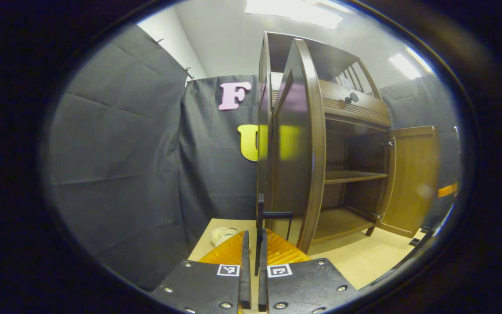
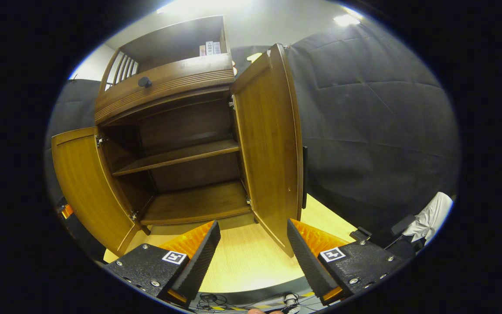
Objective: Open the right door of the double-door shoe cabinet with the right hand, and open the left door with the left hand.
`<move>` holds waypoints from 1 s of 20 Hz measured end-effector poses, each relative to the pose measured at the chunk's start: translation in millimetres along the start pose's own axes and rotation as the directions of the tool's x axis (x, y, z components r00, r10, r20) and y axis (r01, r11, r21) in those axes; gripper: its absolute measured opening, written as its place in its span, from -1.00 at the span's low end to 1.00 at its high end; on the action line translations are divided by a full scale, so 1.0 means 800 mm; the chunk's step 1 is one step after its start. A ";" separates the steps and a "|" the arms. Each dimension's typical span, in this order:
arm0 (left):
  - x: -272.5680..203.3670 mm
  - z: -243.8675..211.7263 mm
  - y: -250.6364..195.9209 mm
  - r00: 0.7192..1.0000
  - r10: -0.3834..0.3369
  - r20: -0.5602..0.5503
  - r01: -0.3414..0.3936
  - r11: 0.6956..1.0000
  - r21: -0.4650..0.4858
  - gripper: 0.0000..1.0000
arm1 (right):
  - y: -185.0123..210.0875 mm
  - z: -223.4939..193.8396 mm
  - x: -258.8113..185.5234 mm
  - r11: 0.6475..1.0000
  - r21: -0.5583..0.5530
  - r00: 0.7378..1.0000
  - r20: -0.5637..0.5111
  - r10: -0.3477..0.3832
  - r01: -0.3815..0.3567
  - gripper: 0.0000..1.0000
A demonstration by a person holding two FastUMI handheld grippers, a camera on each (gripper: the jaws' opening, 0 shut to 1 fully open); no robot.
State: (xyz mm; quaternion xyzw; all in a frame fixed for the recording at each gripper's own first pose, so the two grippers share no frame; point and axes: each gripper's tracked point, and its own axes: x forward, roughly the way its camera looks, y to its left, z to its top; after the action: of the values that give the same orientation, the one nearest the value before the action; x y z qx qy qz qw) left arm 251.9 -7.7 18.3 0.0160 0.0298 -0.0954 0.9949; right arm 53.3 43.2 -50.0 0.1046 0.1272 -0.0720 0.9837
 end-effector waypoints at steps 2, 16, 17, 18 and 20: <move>-0.002 0.002 -0.001 1.000 0.012 0.010 -0.012 1.000 -0.016 -0.75 | 0.000 -0.001 0.001 1.000 -0.002 1.000 0.003 0.006 -0.006 0.91; -0.009 0.030 0.000 0.986 0.140 0.096 -0.133 0.988 -0.079 -0.75 | -0.025 0.037 0.000 0.998 -0.031 0.995 0.082 -0.047 0.050 0.90; -0.008 0.034 -0.003 0.986 0.130 0.105 -0.126 0.991 -0.051 -0.77 | -0.023 0.041 -0.001 0.998 -0.035 0.995 0.094 -0.045 0.049 0.91; -0.006 0.035 0.002 0.985 0.129 0.114 -0.128 0.992 -0.014 -0.75 | -0.021 0.044 -0.003 0.998 -0.040 0.994 0.104 -0.041 0.045 0.91; -0.008 0.031 0.014 0.983 0.145 0.114 -0.151 0.988 0.044 -0.37 | -0.015 0.053 -0.010 0.998 -0.048 0.991 0.131 -0.029 0.036 0.91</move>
State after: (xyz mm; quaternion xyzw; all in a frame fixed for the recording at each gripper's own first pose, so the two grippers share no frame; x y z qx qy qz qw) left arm 248.8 3.5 44.1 0.0392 -0.0291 -0.0226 0.9986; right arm 53.8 23.1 -9.8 0.0728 0.0662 -0.0915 0.9909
